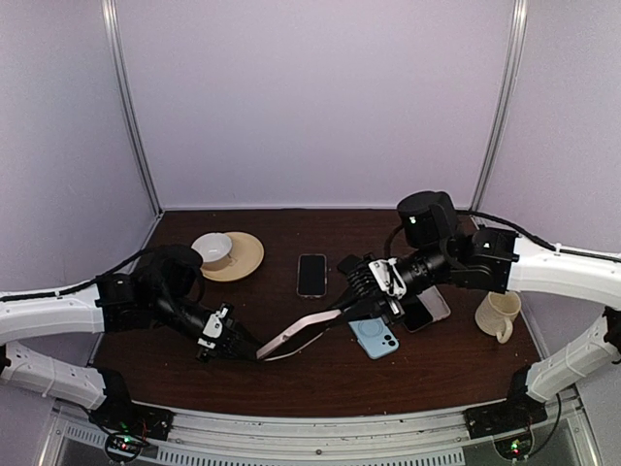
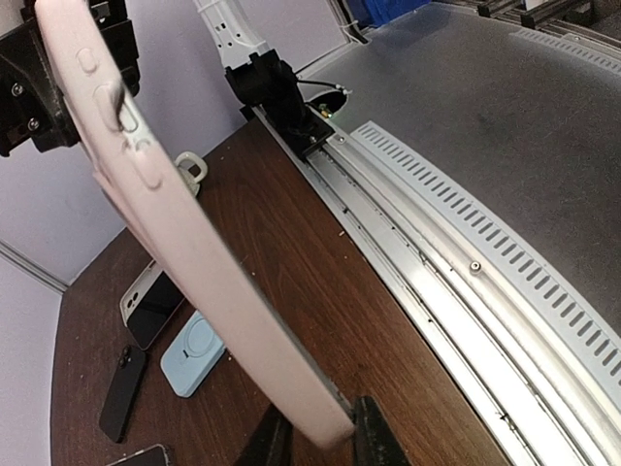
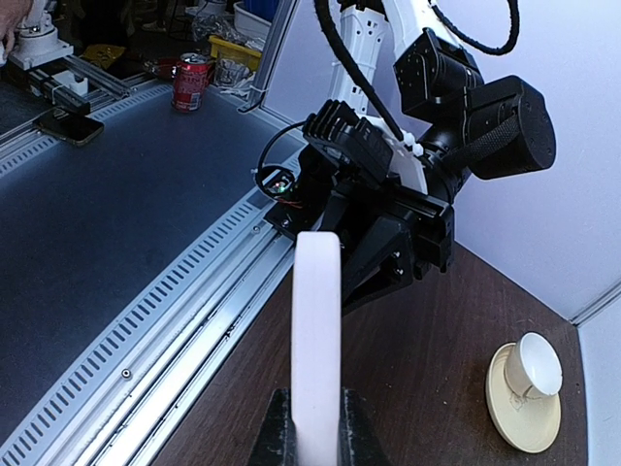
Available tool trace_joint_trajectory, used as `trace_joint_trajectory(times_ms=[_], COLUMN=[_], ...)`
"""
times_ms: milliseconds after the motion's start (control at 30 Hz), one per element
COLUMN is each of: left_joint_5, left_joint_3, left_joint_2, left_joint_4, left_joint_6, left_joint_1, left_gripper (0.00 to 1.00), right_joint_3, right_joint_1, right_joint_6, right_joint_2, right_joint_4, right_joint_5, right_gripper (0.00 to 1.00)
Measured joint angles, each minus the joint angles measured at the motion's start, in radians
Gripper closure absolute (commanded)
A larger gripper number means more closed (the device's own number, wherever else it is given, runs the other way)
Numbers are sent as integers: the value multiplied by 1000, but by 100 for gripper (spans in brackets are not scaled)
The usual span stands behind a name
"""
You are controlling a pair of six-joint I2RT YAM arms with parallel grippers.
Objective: Take the phone out of the phone case
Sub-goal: Remove the top left corner of the phone case.
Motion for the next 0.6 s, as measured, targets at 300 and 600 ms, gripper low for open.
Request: trace_joint_trajectory(times_ms=[300, 600], left_joint_5=[20, 46], left_joint_3=[0, 0], left_joint_2=[-3, -3], left_joint_4=[-36, -74], left_joint_6=[38, 71], left_joint_1=[1, 1], left_gripper=[86, 90], right_joint_3=[29, 56], right_joint_1=[3, 11], right_joint_6=[4, 4], right_joint_2=[41, 72], right_joint_4=[-21, -39], right_joint_5=[-47, -68], right_gripper=[100, 100])
